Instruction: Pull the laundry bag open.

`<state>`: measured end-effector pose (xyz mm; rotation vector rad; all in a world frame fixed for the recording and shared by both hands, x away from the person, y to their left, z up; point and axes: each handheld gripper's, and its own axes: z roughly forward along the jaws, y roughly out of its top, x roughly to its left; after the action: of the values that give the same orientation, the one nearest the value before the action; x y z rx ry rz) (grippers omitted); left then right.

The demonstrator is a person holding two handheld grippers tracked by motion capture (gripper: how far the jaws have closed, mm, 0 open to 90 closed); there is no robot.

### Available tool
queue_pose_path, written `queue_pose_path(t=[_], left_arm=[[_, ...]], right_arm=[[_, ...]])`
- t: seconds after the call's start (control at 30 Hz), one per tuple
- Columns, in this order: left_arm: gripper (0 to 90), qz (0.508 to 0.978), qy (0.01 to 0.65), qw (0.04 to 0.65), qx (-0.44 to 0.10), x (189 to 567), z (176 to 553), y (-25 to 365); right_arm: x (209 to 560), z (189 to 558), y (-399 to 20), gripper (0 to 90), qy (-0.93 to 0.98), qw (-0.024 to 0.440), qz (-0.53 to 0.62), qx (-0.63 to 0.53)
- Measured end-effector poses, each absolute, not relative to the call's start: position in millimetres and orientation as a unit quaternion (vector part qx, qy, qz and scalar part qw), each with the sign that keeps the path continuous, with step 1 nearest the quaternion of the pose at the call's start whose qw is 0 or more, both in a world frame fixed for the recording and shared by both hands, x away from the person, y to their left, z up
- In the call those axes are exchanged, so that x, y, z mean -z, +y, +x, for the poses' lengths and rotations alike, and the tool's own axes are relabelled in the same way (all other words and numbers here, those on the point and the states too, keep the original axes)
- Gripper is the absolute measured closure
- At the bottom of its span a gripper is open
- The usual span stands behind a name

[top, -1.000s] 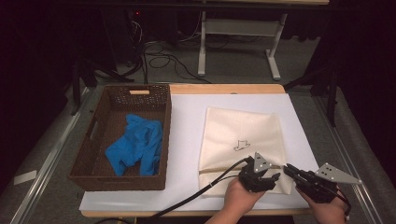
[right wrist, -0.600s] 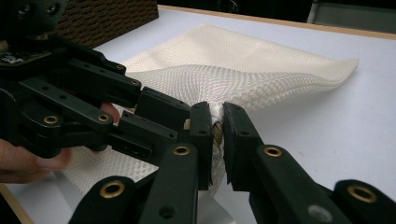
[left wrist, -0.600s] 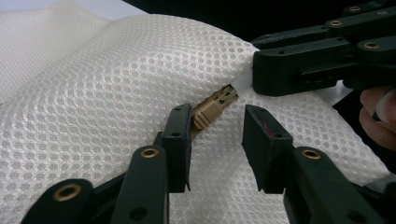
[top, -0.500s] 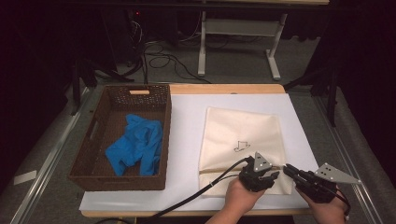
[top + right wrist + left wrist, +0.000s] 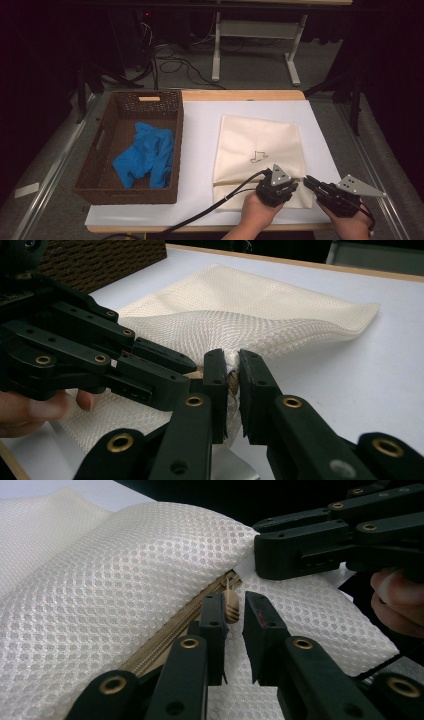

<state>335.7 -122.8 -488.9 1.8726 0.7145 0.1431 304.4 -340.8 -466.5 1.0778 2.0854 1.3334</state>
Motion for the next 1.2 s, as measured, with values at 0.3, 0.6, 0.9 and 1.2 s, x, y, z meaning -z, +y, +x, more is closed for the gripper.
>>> queue_pose_path(t=[0.3, 0.6, 0.9, 1.2], left_arm=[[76.6, 0.78, 0.308, 0.542, -0.053, 492.4, 334.6, -126.3], [84.3, 0.773, 0.305, 0.552, -0.069, 485.5, 335.2, -122.0], [84.5, 0.779, 0.309, 0.541, -0.068, 487.0, 336.5, -124.2], [86.5, 0.784, 0.305, 0.534, -0.08, 485.8, 332.5, -123.0]], right_arm=[[466.4, 304.3, -340.9, 84.3, 0.753, 0.219, 0.39, -0.483], [466.8, 304.4, -340.9, 84.3, 0.754, 0.22, 0.388, -0.483], [467.9, 304.8, -339.7, 84.3, 0.757, 0.218, 0.388, -0.478], [467.9, 303.7, -337.3, 84.2, 0.761, 0.217, 0.387, -0.474]])
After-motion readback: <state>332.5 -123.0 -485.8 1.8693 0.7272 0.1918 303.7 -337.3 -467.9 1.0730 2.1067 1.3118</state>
